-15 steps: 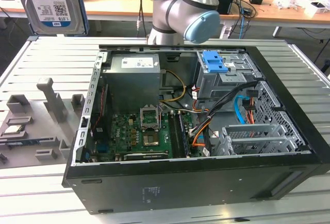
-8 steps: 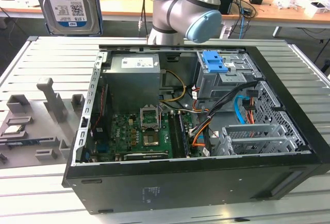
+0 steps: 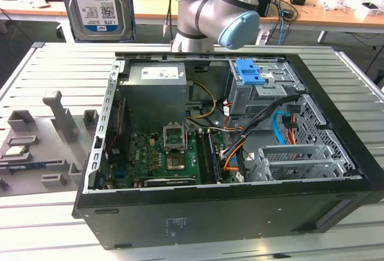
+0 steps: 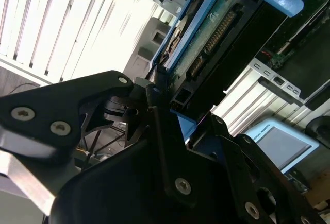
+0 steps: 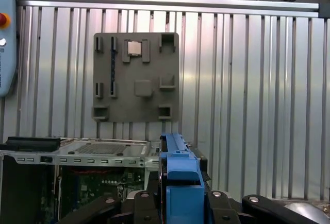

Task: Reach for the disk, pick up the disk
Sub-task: 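Pick up the disk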

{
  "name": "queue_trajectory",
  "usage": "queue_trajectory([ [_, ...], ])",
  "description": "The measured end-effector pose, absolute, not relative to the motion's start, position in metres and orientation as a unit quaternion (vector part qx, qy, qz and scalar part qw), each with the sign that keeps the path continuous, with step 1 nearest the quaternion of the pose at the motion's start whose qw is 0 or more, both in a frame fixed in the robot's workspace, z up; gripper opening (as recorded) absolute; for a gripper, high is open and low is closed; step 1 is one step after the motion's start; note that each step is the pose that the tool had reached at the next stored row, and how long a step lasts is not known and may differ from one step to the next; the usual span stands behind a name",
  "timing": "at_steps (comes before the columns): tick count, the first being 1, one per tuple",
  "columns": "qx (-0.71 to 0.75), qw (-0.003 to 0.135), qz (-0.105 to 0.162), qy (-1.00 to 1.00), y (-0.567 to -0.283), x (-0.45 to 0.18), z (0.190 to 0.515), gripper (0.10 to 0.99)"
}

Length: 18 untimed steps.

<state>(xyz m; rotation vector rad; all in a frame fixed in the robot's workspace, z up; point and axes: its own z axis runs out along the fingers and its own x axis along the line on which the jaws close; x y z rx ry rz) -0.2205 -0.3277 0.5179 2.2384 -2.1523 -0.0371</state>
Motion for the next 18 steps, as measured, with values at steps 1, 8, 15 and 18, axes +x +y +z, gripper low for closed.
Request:
queue_trajectory([
  [1, 0.721, 0.018, -0.012, -0.693, -0.328, -0.215, 0.518, 0.365],
  [8, 0.721, 0.018, -0.012, -0.693, -0.327, -0.187, 0.518, 0.365],
  [15, 0.721, 0.019, -0.013, -0.693, -0.327, -0.15, 0.518, 0.365],
  [18, 0.721, 0.019, -0.013, -0.693, -0.326, -0.135, 0.518, 0.365],
])
